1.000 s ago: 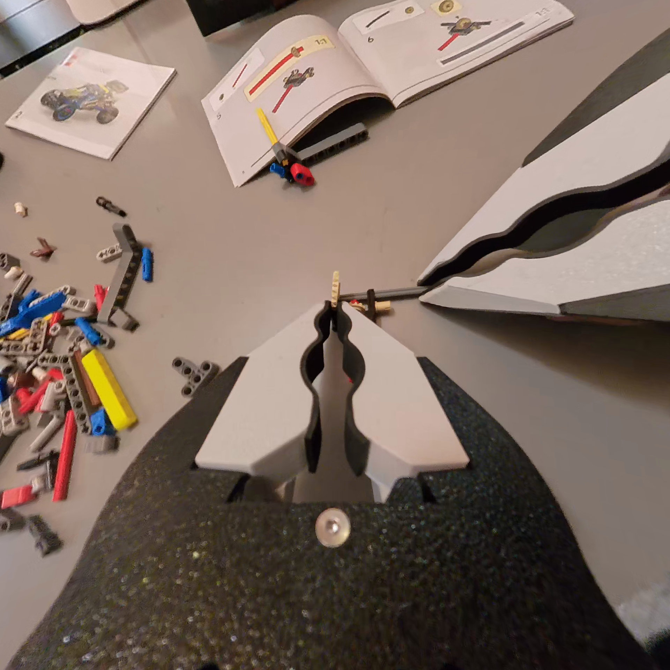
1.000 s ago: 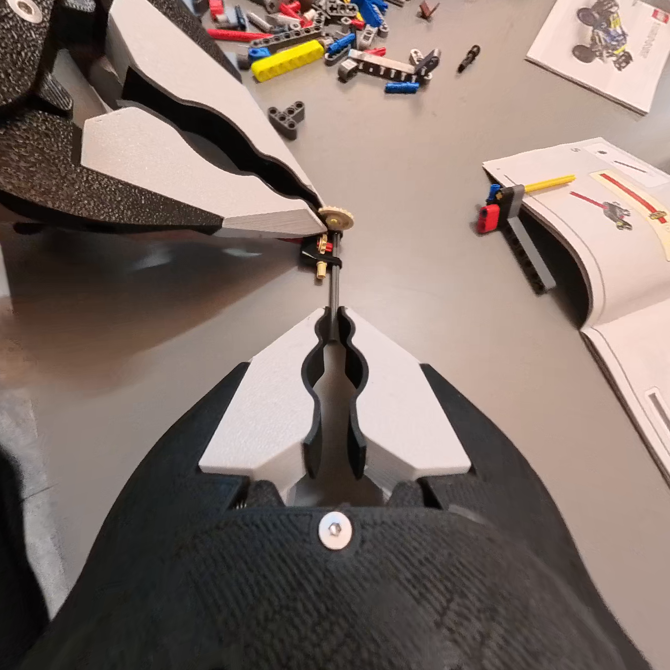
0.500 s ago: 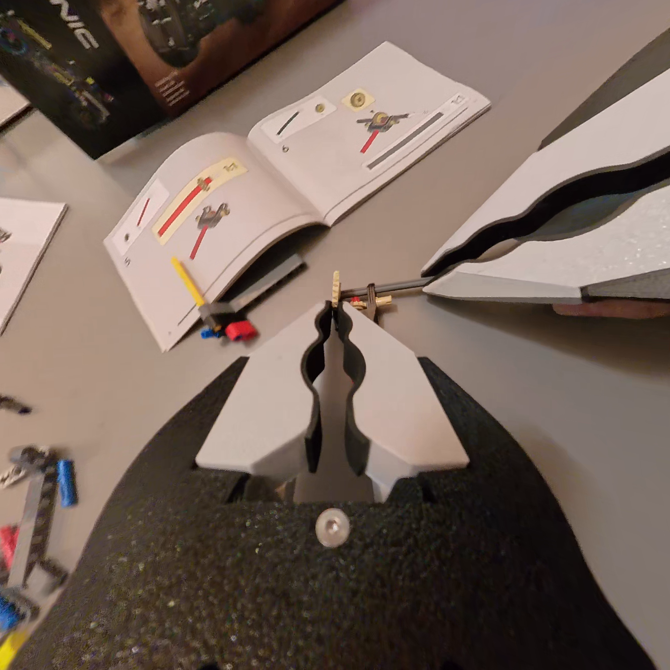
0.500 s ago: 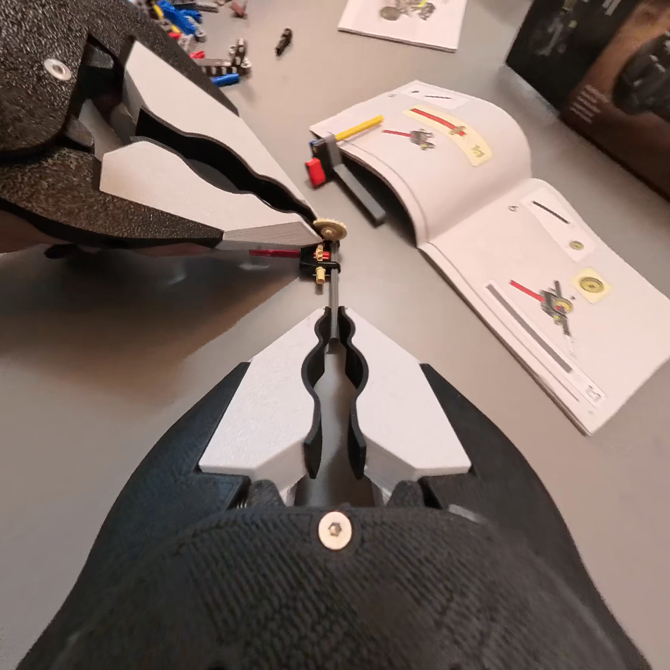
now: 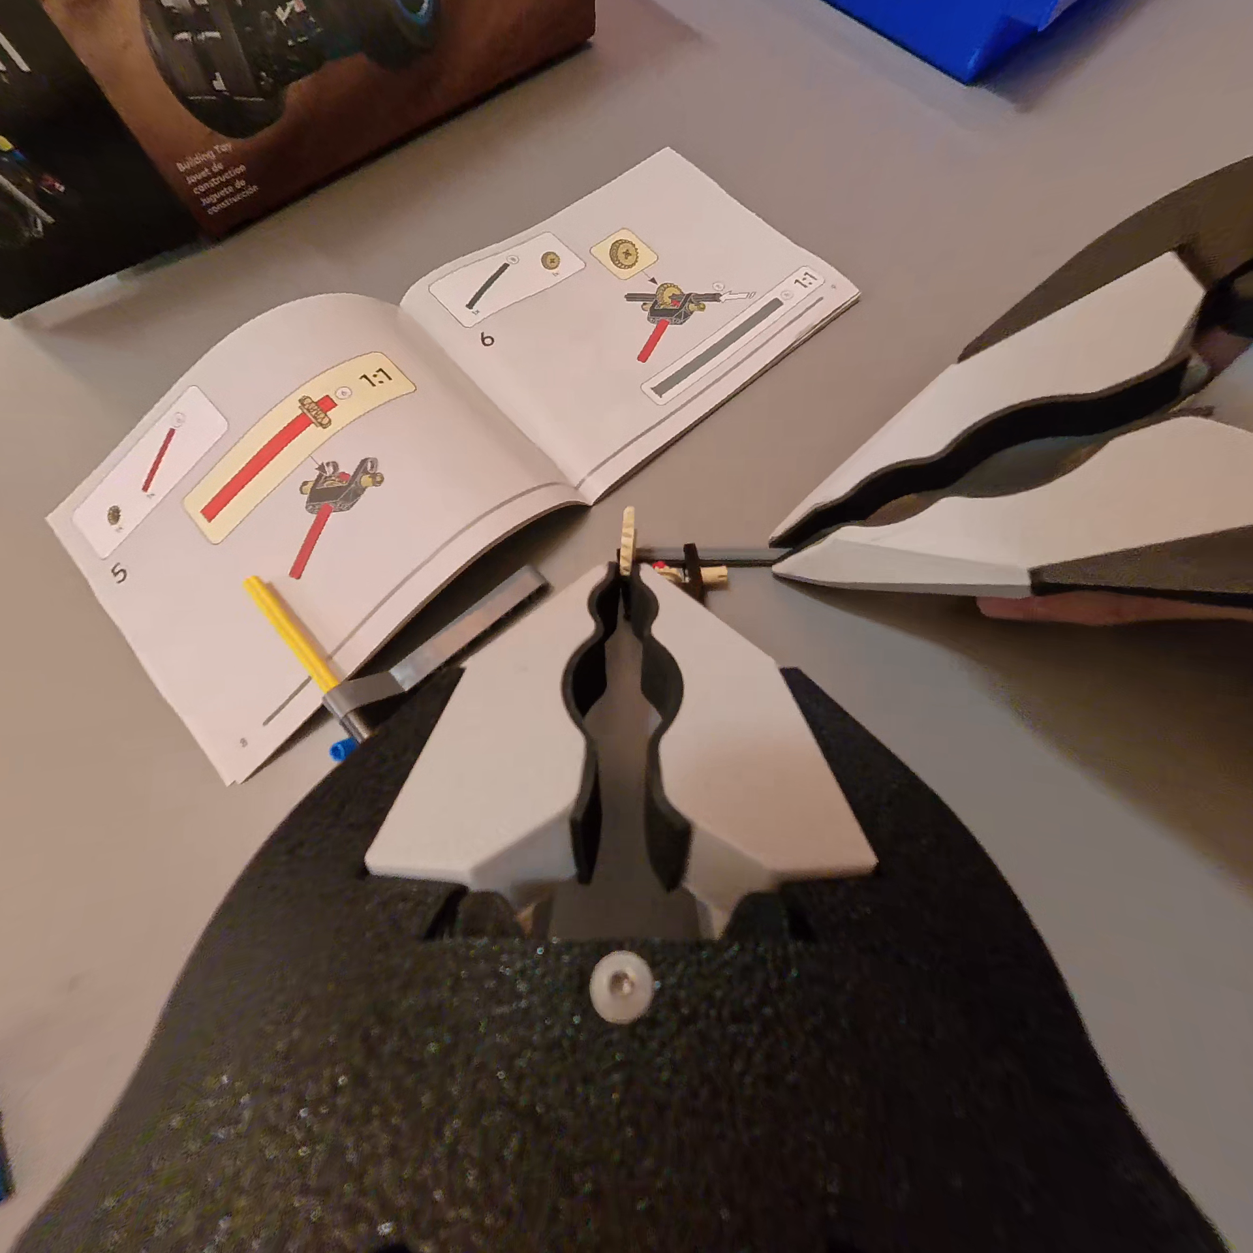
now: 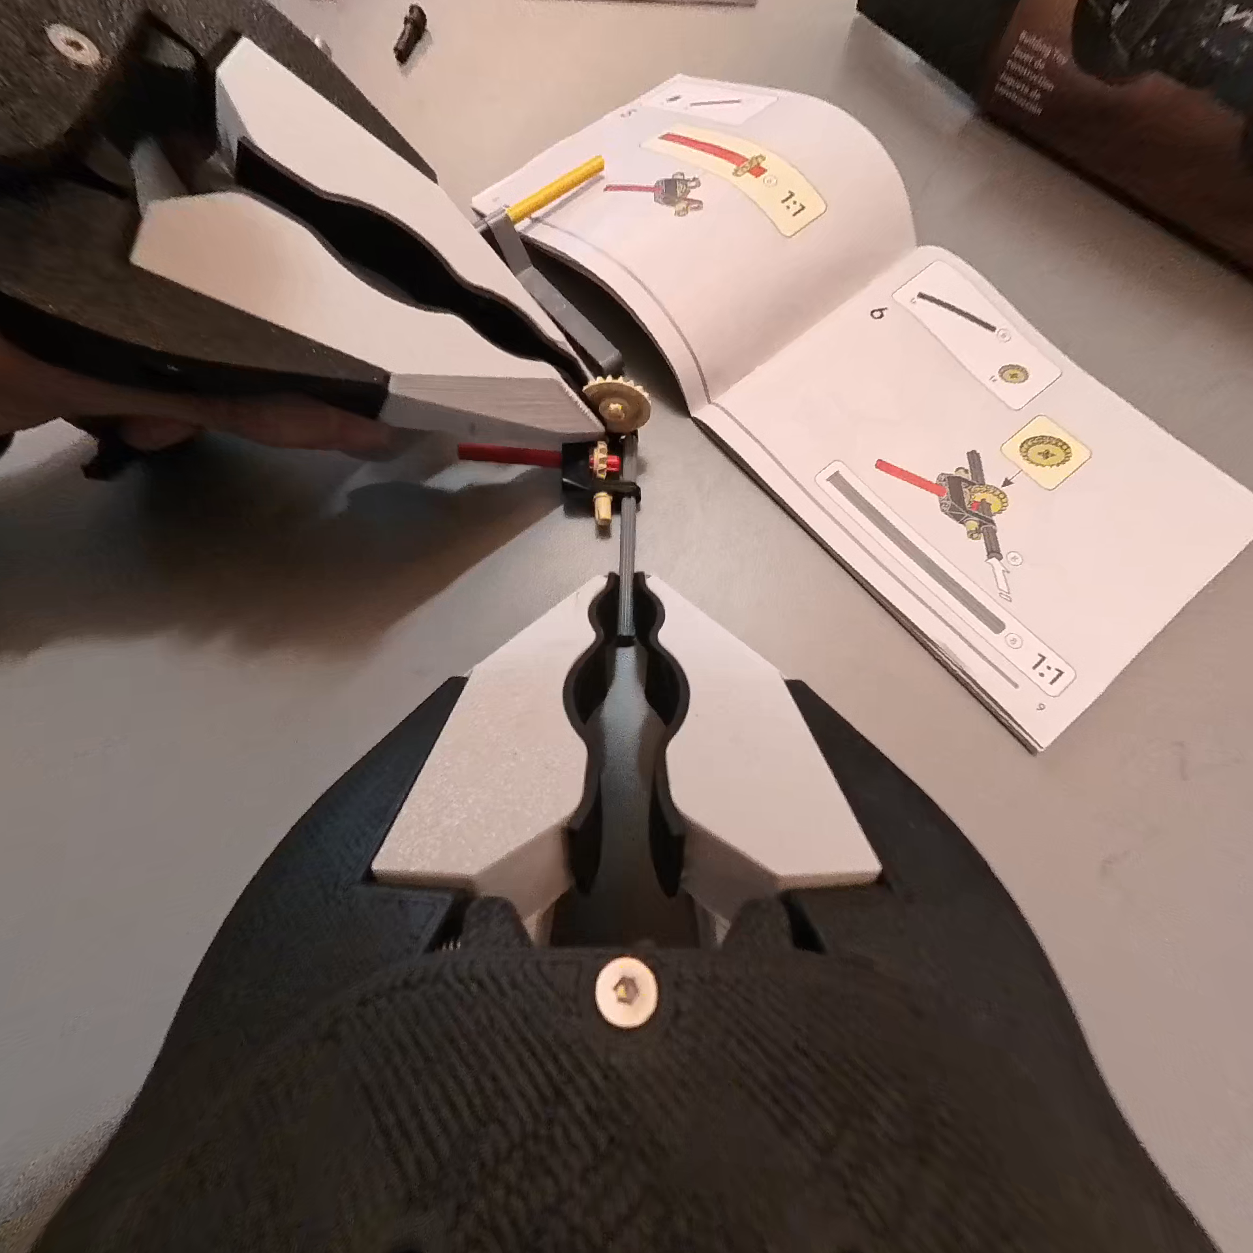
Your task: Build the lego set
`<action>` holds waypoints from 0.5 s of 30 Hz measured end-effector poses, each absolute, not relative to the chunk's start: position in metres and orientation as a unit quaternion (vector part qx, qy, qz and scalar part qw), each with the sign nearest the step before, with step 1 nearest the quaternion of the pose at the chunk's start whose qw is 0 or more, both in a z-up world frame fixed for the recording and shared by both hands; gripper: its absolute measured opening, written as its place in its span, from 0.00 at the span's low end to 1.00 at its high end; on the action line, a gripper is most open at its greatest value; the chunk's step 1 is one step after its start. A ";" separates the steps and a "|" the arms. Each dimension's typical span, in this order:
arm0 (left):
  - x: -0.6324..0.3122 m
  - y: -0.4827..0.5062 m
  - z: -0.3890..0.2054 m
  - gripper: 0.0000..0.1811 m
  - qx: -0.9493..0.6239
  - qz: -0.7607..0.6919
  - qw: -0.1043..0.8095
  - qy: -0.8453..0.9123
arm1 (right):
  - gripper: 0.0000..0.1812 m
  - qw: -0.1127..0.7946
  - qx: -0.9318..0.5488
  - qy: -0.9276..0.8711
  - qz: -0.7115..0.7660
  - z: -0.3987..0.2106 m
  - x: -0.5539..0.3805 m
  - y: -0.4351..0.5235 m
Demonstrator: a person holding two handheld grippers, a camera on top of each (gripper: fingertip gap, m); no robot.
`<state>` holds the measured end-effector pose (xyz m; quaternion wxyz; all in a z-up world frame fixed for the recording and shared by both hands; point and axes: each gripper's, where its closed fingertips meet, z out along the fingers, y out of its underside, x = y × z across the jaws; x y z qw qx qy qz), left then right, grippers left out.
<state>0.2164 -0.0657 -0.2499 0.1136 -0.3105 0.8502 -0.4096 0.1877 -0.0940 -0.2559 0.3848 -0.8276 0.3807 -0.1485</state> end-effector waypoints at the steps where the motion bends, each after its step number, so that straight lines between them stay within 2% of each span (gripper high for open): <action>1: 0.216 -0.066 -0.250 0.00 -0.309 -0.411 0.112 0.850 | 0.01 0.385 -0.828 0.380 -0.151 -0.256 0.188 -0.094; 15: 0.216 -0.065 -0.250 0.00 -0.297 -0.406 0.127 0.855 | 0.01 0.375 -0.832 0.364 -0.187 -0.253 0.188 -0.094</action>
